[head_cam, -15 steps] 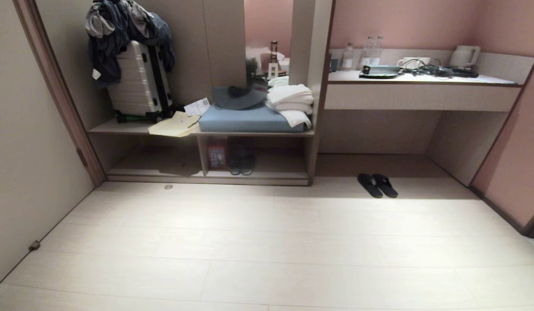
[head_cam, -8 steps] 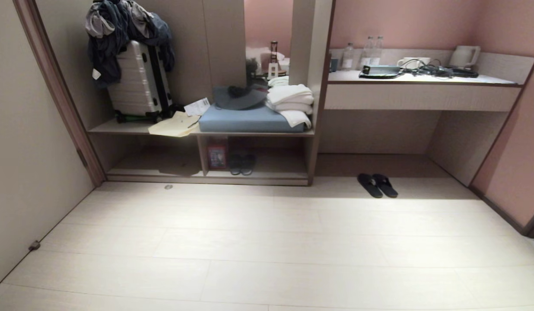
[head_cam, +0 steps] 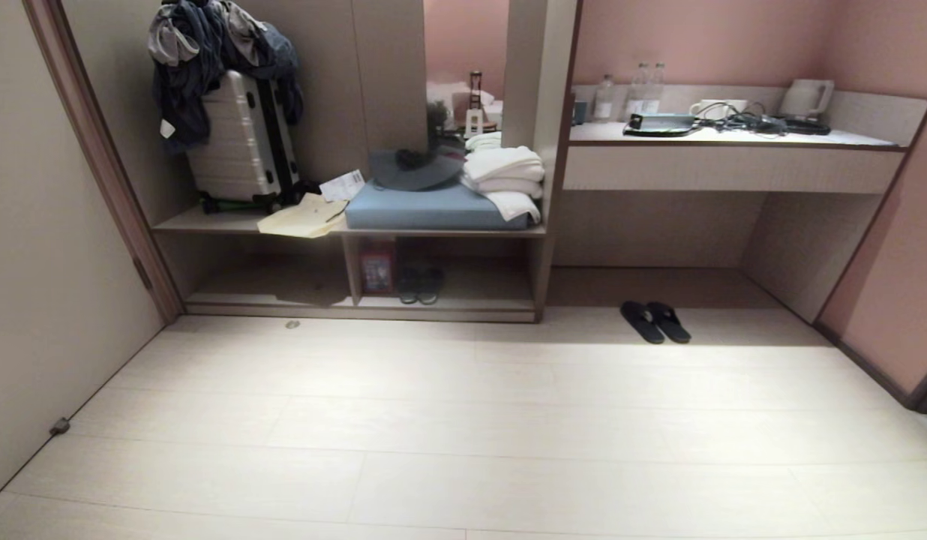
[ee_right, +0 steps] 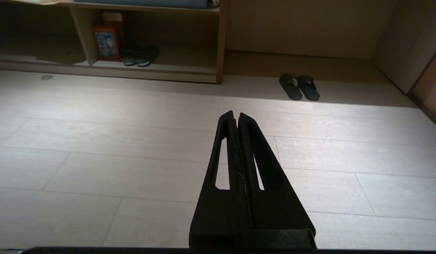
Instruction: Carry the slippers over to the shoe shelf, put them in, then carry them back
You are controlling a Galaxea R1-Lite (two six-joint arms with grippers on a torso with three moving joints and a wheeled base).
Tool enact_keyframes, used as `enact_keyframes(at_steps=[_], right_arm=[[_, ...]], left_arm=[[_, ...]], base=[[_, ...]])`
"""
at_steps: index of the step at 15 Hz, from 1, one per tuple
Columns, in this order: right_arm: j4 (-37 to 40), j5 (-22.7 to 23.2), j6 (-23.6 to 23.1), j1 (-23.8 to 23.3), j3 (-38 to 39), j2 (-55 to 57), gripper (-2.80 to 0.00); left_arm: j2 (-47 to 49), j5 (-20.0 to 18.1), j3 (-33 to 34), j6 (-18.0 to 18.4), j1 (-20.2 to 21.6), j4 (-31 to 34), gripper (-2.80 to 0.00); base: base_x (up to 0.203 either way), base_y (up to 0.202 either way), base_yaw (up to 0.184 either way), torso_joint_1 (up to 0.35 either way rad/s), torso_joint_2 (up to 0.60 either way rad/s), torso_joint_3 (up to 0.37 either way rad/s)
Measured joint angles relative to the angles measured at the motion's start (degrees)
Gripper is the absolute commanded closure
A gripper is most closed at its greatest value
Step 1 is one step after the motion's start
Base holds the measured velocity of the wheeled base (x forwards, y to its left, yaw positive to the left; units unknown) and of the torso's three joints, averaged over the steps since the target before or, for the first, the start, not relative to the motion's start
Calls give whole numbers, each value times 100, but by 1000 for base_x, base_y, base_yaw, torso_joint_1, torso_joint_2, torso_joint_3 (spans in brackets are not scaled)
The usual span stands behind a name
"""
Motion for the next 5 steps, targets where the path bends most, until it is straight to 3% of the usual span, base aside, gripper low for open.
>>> enact_keyframes(at_steps=[5], right_arm=[[2,-18,-12,1,0,0,0]], left_arm=[[0,2,0,0,0,0,0]], base=[[0,0,0,0,0,0]])
